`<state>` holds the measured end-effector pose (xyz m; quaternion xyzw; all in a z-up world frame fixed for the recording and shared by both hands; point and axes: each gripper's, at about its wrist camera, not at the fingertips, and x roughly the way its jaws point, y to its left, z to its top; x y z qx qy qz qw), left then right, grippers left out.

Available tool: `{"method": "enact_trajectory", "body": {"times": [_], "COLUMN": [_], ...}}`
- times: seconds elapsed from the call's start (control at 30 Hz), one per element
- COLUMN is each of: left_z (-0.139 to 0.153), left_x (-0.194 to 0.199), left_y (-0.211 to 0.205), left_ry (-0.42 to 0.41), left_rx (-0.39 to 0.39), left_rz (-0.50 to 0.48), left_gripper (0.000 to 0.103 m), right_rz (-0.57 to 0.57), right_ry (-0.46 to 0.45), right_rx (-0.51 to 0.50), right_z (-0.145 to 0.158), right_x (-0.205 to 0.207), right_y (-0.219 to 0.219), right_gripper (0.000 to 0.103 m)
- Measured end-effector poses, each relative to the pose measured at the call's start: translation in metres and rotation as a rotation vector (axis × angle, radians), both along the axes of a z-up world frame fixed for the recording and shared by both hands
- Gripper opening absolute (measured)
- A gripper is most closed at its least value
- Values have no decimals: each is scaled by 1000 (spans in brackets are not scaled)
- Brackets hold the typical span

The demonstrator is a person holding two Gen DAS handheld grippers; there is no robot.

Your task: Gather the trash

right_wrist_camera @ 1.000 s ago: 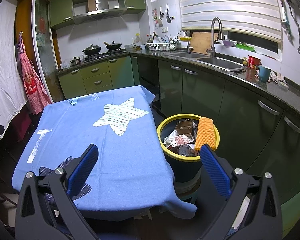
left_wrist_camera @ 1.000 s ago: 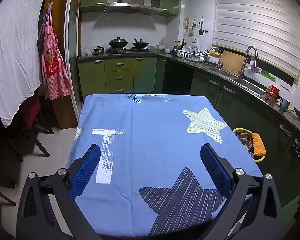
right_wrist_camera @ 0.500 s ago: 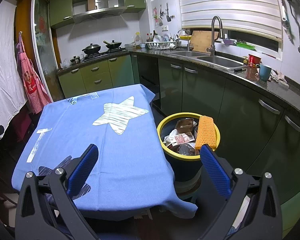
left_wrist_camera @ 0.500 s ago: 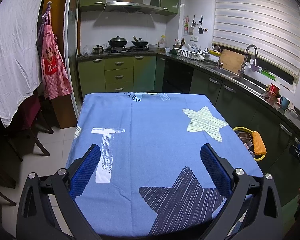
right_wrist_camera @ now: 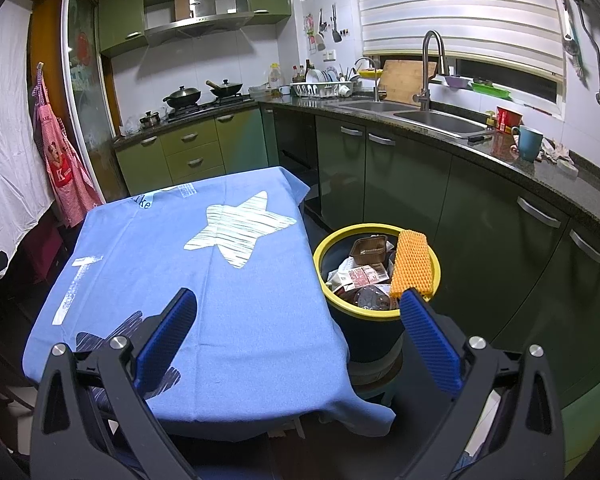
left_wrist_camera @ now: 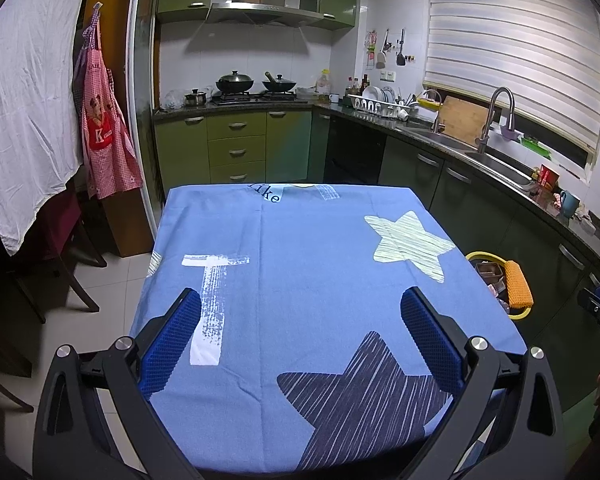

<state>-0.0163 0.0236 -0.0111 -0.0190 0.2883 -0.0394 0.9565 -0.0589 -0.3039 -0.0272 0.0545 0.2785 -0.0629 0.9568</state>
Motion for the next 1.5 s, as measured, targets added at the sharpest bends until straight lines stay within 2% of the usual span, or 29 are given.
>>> {"method": "enact_trajectory", "body": {"times": [1.5], "left_z": [-5], "left_x": [6], "left_y": [-3], "left_ry": [9], "left_rx": [13], "left_rz": [-19], "left_gripper": [98], "right_rz": [-4], "right_ry": [7], "right_rx": [6], "right_z": [-14], "right_x": [2], "right_y": [-3], "right_gripper": [97]}}
